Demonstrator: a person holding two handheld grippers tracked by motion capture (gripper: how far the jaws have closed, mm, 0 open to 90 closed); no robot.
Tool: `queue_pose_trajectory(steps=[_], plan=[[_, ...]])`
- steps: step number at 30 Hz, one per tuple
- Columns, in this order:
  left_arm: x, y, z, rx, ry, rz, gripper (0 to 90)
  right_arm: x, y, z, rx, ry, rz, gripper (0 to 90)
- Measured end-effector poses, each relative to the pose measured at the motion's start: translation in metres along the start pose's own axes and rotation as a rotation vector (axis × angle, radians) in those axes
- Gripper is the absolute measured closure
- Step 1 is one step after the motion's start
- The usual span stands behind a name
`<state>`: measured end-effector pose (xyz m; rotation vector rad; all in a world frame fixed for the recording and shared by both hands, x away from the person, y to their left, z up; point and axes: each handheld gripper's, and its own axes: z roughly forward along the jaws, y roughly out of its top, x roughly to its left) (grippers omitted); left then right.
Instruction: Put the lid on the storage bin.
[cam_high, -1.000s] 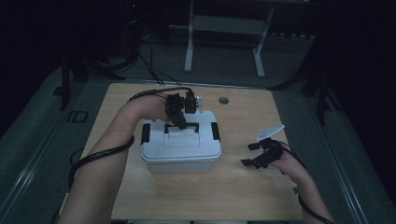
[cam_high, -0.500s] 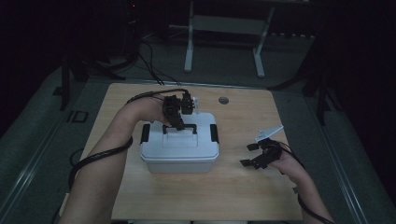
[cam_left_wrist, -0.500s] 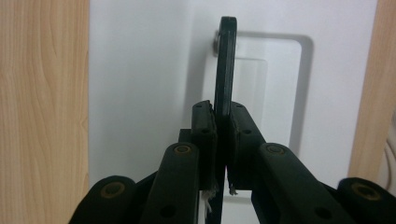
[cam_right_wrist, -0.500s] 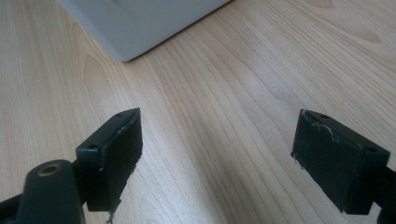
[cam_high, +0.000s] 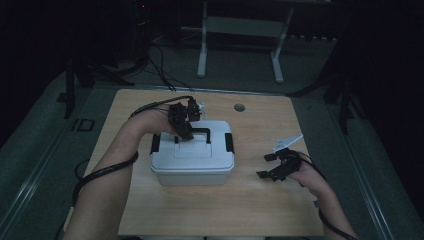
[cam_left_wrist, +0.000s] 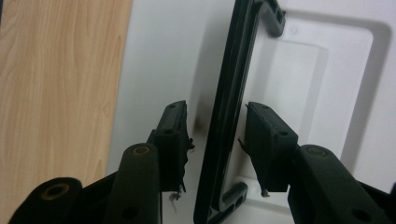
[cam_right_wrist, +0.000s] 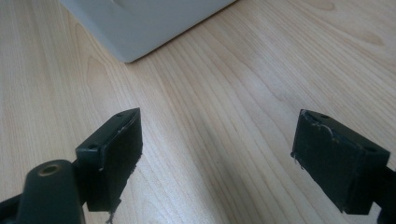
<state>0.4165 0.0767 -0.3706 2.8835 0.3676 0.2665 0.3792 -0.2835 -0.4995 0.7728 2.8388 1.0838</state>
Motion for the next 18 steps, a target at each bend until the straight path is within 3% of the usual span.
queue_pose_trajectory(steps=[3, 7, 9, 14, 15, 18], plan=[[0.003, -0.008, 0.000, -0.017, 0.012, -0.033, 54.7, 0.000, 0.000, 0.001, 0.005, 0.002, -0.004, 15.8], [0.003, -0.022, -0.002, -0.073, 0.006, -0.080, 42.7, 0.001, 0.001, 0.002, -0.001, 0.004, -0.003, 15.8], [0.003, -0.029, -0.005, -0.098, -0.025, -0.115, 35.4, 0.001, 0.001, 0.002, 0.003, 0.004, -0.003, 15.8], [0.005, -0.053, -0.007, -0.123, -0.052, -0.185, 21.3, 0.000, 0.001, 0.001, 0.006, -0.003, -0.002, 15.8], [0.004, -0.057, -0.007, -0.127, -0.048, -0.187, 16.2, 0.001, 0.001, 0.000, 0.005, -0.004, -0.002, 15.8], [0.001, -0.069, -0.006, -0.155, -0.041, -0.199, 13.2, 0.000, -0.001, -0.001, 0.006, -0.009, 0.003, 15.8]])
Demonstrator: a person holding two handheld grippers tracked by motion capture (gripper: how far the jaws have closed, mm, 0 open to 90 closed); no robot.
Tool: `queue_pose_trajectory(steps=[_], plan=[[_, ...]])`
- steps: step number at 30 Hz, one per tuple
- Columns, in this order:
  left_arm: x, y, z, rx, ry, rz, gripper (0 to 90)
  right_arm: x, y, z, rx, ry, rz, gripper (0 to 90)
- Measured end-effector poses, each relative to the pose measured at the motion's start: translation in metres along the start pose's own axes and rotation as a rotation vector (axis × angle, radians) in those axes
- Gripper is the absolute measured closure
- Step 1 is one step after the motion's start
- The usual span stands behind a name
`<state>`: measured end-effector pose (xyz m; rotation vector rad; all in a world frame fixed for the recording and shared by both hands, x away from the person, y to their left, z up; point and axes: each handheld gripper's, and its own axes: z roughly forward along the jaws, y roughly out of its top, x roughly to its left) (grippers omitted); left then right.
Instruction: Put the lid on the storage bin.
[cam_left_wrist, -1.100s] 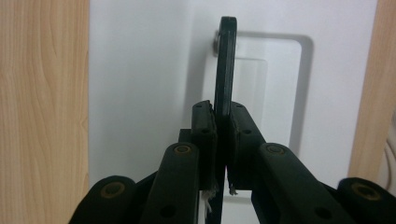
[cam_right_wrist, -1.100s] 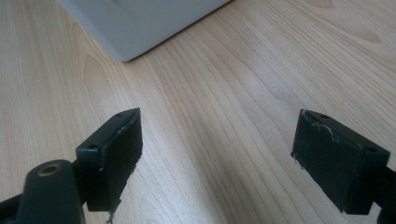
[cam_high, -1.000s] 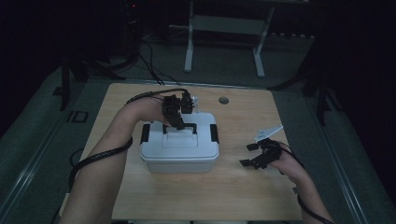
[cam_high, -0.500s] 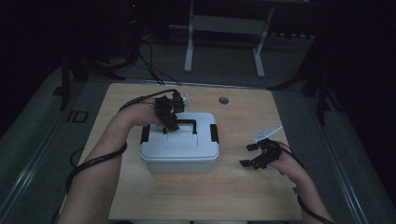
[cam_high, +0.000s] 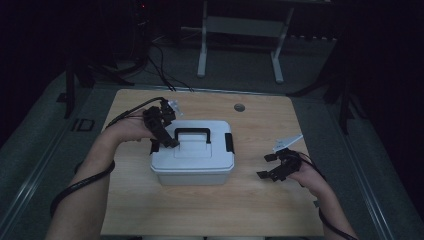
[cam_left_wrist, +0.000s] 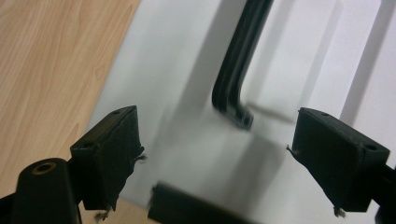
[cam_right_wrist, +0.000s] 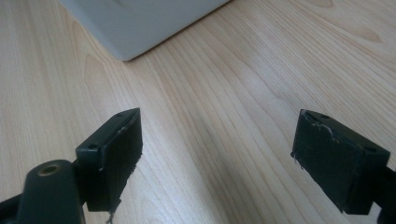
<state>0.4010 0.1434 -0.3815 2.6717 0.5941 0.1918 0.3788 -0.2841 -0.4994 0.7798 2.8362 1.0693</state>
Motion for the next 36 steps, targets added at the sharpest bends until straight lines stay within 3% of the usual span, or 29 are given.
queue_pose_trajectory(steps=[4, 12, 14, 18, 22, 25, 32, 36], plan=[[0.000, -0.016, -0.002, -0.070, 0.012, -0.021, 8.5, -0.002, -0.002, -0.002, -0.004, -0.007, 0.011, 15.8], [-0.001, -0.045, -0.008, -0.162, 0.053, -0.063, 8.6, -0.004, -0.004, -0.003, -0.017, -0.027, 0.025, 15.7], [-0.002, -0.052, -0.012, -0.204, 0.048, -0.075, 8.5, -0.004, -0.004, -0.004, -0.018, -0.036, 0.027, 15.6], [-0.004, -0.064, -0.016, -0.232, 0.104, -0.073, 8.6, -0.006, -0.006, -0.006, -0.026, -0.048, 0.038, 15.6], [-0.005, -0.078, -0.017, -0.290, 0.120, -0.094, 8.5, -0.007, -0.009, -0.007, -0.034, -0.052, 0.048, 15.6], [-0.005, -0.089, -0.015, -0.316, 0.120, -0.115, 8.6, -0.007, -0.011, -0.007, -0.034, -0.054, 0.055, 15.6], [-0.009, -0.111, -0.008, -0.325, 0.113, -0.136, 8.6, -0.008, -0.013, -0.006, -0.036, -0.059, 0.059, 15.6], [-0.011, -0.124, 0.000, -0.339, 0.134, -0.153, 8.6, -0.008, -0.014, -0.004, -0.039, -0.062, 0.062, 15.6]])
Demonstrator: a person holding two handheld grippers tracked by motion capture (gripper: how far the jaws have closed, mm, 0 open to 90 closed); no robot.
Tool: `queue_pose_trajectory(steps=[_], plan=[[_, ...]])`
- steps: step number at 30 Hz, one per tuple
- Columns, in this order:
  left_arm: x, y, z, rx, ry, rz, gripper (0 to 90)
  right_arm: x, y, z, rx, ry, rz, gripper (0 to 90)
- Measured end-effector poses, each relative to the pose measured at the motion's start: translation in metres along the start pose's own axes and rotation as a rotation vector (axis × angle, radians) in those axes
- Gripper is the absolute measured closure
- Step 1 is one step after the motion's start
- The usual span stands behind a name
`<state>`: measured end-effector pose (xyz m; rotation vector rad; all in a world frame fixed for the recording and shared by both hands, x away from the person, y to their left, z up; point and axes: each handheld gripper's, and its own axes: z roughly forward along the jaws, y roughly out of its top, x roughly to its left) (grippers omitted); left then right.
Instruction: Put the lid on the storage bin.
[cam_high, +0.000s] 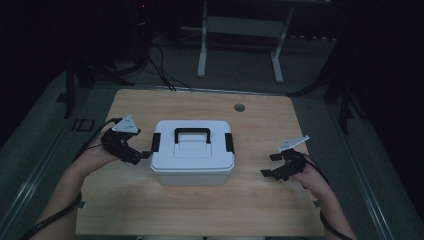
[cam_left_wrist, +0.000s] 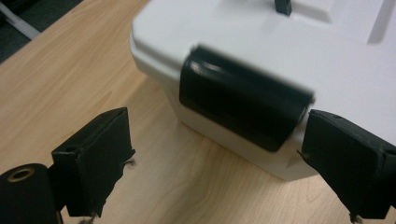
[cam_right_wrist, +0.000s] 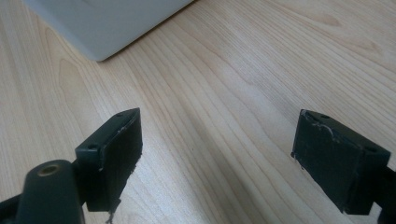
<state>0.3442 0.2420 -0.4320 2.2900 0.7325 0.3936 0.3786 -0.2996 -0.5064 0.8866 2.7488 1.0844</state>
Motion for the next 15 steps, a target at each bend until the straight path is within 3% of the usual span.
queue_pose_trajectory(steps=[7, 11, 15], plan=[[0.000, -0.030, 0.004, -0.016, -0.024, -0.049, 8.5, -0.001, -0.005, 0.005, -0.006, 0.003, 0.008, 15.6], [-0.001, -0.044, 0.003, -0.036, -0.004, -0.070, 8.5, -0.001, -0.007, 0.007, -0.006, 0.000, 0.010, 15.6], [-0.002, -0.061, 0.006, -0.024, 0.002, -0.087, 8.5, -0.001, -0.010, 0.008, -0.026, -0.005, 0.014, 15.6]])
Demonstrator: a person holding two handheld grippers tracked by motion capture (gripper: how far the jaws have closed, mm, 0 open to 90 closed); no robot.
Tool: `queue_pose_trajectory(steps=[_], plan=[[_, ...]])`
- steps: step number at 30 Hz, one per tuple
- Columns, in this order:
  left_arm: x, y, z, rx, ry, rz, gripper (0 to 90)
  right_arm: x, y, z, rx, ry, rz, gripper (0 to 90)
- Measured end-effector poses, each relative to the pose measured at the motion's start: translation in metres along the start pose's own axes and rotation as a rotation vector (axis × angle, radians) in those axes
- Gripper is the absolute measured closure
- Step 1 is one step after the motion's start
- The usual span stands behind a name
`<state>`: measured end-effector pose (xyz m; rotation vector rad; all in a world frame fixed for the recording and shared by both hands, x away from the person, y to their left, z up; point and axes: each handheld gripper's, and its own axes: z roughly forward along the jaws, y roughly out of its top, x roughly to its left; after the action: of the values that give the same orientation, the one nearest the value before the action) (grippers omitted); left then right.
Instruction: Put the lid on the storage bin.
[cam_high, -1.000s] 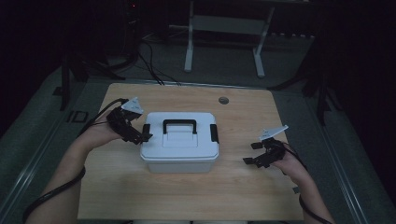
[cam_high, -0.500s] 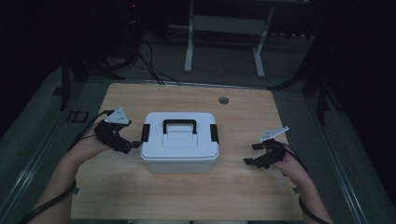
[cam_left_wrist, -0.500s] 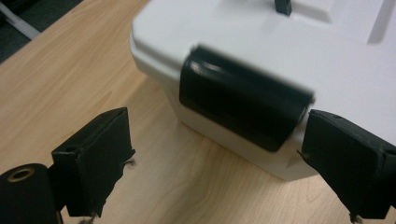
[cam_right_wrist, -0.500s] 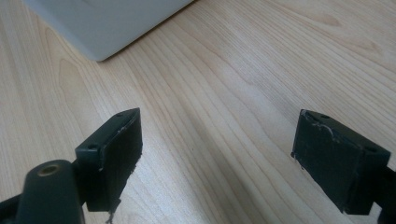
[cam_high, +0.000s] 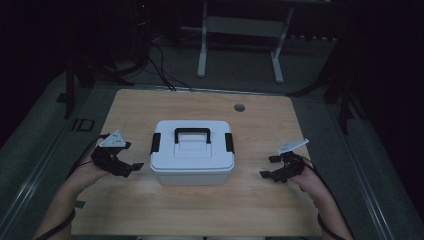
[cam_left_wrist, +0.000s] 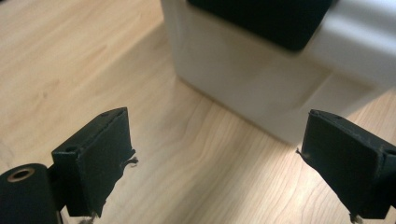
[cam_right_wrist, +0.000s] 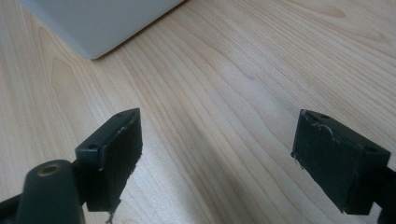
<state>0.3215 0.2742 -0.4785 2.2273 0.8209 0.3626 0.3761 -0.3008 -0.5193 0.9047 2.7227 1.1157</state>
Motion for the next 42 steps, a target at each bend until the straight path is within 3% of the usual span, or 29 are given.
queue_pose_trajectory(steps=[6, 11, 14, 20, 23, 27, 34, 37, 42], plan=[[-0.001, -0.022, 0.006, -0.015, 0.021, -0.044, 8.5, -0.002, -0.006, 0.001, -0.033, -0.027, 0.017, 15.6], [-0.003, -0.034, 0.012, -0.016, 0.031, -0.051, 8.6, -0.002, -0.009, 0.002, -0.045, -0.062, 0.021, 15.6], [-0.004, -0.041, 0.015, -0.025, 0.026, -0.076, 8.6, -0.002, -0.012, 0.004, -0.044, -0.084, 0.022, 15.6], [-0.007, -0.053, 0.016, -0.042, 0.060, -0.102, 8.6, -0.001, -0.015, 0.005, -0.070, -0.128, 0.034, 15.7], [-0.009, -0.065, 0.018, -0.048, 0.086, -0.141, 8.6, 0.001, -0.020, 0.005, -0.097, -0.166, 0.053, 15.6], [-0.012, -0.073, 0.021, -0.031, 0.110, -0.145, 8.6, 0.004, -0.025, 0.007, -0.116, -0.205, 0.067, 14.6], [-0.016, -0.082, 0.018, -0.065, 0.171, -0.186, 8.6, 0.009, -0.030, 0.004, -0.143, -0.281, 0.092, 14.1], [-0.017, -0.084, 0.017, -0.064, 0.166, -0.203, 8.6, 0.011, -0.032, 0.001, -0.158, -0.321, 0.108, 14.1], [-0.020, -0.085, 0.017, -0.063, 0.241, -0.221, 8.6, 0.012, -0.040, -0.003, -0.197, -0.392, 0.170, 13.7]])
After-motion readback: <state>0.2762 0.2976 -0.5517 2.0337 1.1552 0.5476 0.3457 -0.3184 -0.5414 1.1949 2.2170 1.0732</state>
